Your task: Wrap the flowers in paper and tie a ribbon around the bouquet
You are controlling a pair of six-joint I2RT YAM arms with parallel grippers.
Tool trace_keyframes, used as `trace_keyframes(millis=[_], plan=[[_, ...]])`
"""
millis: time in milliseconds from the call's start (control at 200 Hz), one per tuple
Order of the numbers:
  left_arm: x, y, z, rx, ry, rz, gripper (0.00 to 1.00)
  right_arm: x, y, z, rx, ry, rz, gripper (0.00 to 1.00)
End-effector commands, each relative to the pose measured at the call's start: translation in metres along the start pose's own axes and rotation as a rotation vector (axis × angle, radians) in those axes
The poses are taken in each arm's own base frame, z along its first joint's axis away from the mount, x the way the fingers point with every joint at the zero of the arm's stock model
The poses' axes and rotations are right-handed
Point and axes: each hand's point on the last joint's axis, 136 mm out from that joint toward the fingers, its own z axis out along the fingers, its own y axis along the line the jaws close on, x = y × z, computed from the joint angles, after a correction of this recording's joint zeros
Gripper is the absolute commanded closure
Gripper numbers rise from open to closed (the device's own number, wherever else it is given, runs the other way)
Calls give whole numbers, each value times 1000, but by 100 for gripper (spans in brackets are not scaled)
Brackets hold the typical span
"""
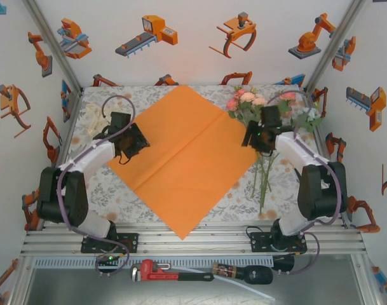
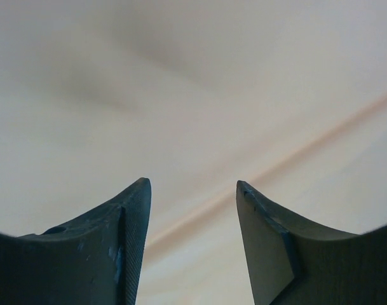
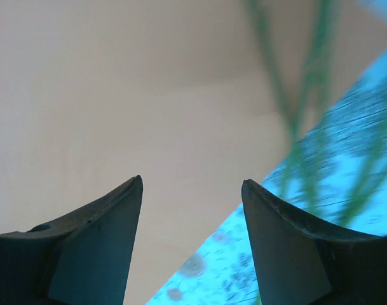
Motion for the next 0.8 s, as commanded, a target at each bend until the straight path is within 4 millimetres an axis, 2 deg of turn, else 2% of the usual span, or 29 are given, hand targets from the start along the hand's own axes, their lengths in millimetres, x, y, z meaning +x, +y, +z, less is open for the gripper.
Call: trace_keyframes(millis=[0, 95, 270, 476, 606, 796], plan=[[2, -32, -24, 101, -47, 141, 45, -31, -38, 5, 90, -36, -51, 40], [12, -56, -37, 221, -68, 251, 45, -40, -45, 21, 86, -14, -69, 44], [24, -76, -54, 372, -87, 330, 45, -41, -41, 47, 52, 25, -100, 57], [27, -77, -54, 388, -80, 338, 43, -36, -44, 65, 56, 59, -106, 68], [28, -73, -49, 362, -72, 332, 43, -39, -44, 66, 59, 57, -117, 83], [26, -69, -48, 338, -78, 329, 43, -53, -41, 52, 66, 19, -163, 93]])
